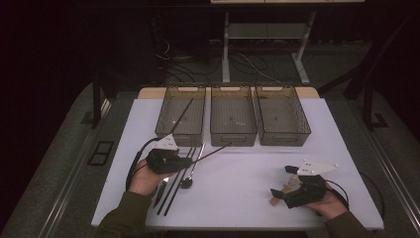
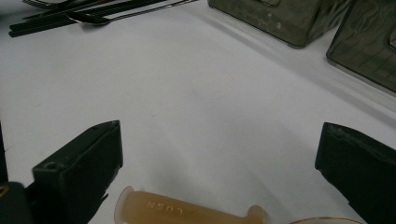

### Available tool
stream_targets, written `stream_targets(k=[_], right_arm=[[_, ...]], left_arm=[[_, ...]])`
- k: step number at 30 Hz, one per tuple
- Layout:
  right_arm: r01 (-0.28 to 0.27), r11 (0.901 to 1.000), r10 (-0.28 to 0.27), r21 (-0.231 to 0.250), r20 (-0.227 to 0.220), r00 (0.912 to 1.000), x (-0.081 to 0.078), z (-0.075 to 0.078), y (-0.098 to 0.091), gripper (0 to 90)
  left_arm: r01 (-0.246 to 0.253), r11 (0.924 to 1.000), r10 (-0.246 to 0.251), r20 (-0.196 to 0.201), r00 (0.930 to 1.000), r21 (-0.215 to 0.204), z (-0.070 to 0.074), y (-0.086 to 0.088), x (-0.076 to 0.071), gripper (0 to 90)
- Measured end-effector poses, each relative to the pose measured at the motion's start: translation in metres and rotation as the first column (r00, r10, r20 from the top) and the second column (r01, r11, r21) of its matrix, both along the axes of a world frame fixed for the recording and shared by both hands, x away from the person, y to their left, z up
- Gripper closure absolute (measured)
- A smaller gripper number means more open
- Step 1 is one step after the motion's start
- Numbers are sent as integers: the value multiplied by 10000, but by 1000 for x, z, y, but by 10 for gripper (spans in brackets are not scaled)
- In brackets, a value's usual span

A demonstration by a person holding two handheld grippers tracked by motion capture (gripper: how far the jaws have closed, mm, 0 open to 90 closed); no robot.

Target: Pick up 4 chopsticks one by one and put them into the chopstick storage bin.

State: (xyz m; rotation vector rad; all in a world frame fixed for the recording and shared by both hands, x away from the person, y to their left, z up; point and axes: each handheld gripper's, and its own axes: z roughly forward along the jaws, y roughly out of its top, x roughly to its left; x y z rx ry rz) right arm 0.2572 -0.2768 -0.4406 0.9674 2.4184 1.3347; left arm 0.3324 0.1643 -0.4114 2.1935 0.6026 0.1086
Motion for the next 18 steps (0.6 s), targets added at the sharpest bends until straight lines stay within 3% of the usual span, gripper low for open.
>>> stream_targets(k=[18], right_arm=[[10,10000,-10,-11,-31,10000,0,0,0,11]], left_arm=[[-569,9973,575,119,9983,-471,8,20,1,847]])
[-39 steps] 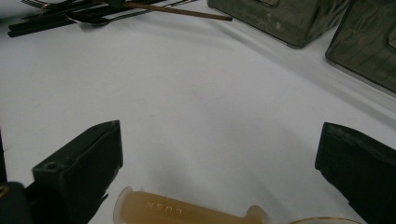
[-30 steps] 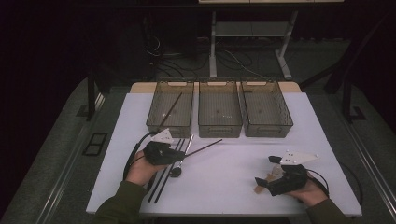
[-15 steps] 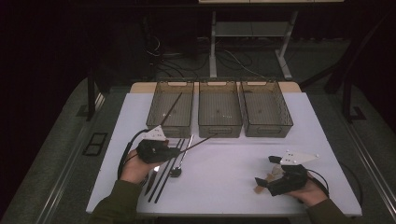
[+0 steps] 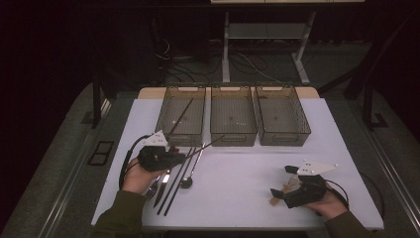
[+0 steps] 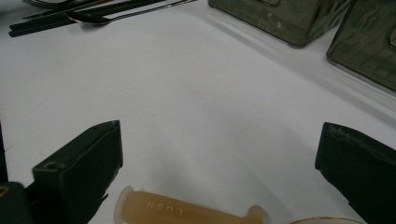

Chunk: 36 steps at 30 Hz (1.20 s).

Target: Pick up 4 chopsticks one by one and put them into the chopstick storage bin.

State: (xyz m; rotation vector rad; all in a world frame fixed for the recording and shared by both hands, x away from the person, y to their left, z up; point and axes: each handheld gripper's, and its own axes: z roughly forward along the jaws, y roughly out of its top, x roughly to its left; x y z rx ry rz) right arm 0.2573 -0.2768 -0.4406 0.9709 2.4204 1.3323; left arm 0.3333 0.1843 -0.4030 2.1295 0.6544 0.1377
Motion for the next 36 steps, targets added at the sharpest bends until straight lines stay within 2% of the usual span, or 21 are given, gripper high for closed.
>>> stream_targets(k=[15,25,27,36], right_arm=[[-21,10000,21,-18,1,10000,0,0,0,11],[-49,10000,49,-62,28,10000,1,0,0,11],[-60,10000,60,-63,18,10000,1,-1,0,11],[-75,9999,75,-69,2,10000,1,0,0,11]], left_arm=[[-586,9980,589,135,9982,-220,7,15,4,847],[-1073,9939,1077,132,9941,-255,10,23,10,847],[-1193,9922,1198,106,9927,-365,11,24,11,847],[-1385,9902,1388,113,9903,-196,14,21,23,847]])
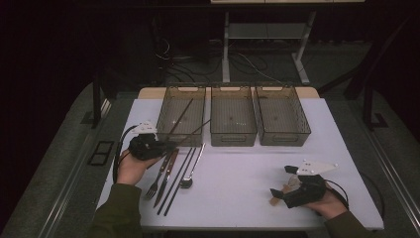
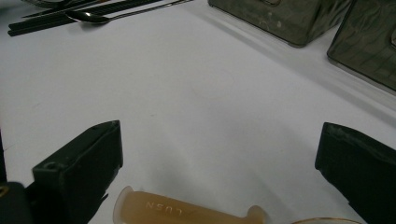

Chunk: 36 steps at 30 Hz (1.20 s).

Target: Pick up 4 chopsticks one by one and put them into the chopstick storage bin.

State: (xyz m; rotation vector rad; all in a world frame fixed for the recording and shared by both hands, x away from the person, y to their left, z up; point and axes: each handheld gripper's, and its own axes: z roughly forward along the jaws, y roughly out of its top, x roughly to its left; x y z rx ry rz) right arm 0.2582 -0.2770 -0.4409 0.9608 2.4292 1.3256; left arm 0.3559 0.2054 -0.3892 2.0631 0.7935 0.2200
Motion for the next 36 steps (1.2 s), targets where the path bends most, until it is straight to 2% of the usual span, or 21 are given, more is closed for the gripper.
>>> stream_targets(k=[5,9,15,22,36], right_arm=[[1,10000,-1,13,-11,10000,0,0,0,11],[-6,10000,6,30,-20,10000,0,0,0,11],[-2,10000,2,13,-18,10000,0,0,0,11],[5,10000,-5,23,-30,10000,1,0,-1,11],[30,10000,-30,67,-33,10000,0,0,-1,11]], left_arm=[[-48,9999,48,-11,10000,107,4,-3,6,847],[-230,9997,230,-71,9997,-10,8,-4,12,847],[-474,9989,474,-40,9989,48,17,-6,22,847],[-880,9960,881,-11,9961,126,26,-8,36,848],[-1500,9883,1503,-94,9886,270,35,-13,69,847]])
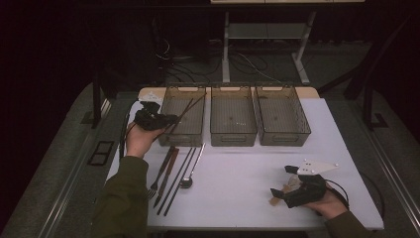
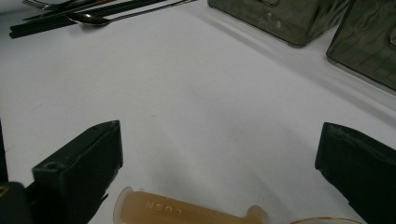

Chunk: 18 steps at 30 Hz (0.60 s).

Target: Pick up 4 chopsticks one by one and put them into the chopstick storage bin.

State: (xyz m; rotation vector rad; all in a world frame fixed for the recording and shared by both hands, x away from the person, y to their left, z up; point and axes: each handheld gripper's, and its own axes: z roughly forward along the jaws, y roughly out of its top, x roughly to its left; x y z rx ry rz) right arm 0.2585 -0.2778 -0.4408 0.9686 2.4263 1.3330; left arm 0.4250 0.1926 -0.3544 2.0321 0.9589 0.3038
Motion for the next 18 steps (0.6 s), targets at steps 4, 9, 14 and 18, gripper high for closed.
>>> stream_targets(k=[4,9,14,18], right_arm=[[-3,10000,3,30,-9,10000,0,0,0,11],[-25,10000,25,54,-16,10000,0,0,0,11],[-8,9998,9,181,-6,10000,-1,1,1,11],[-53,9998,54,189,-21,10000,-1,1,2,11]], left_arm=[[-70,9999,69,17,10000,102,3,-3,8,847],[-133,9995,130,117,9998,270,5,-7,19,847],[-289,9991,283,200,9994,311,5,-12,30,847],[-465,9981,457,208,9987,392,0,-15,37,847]])
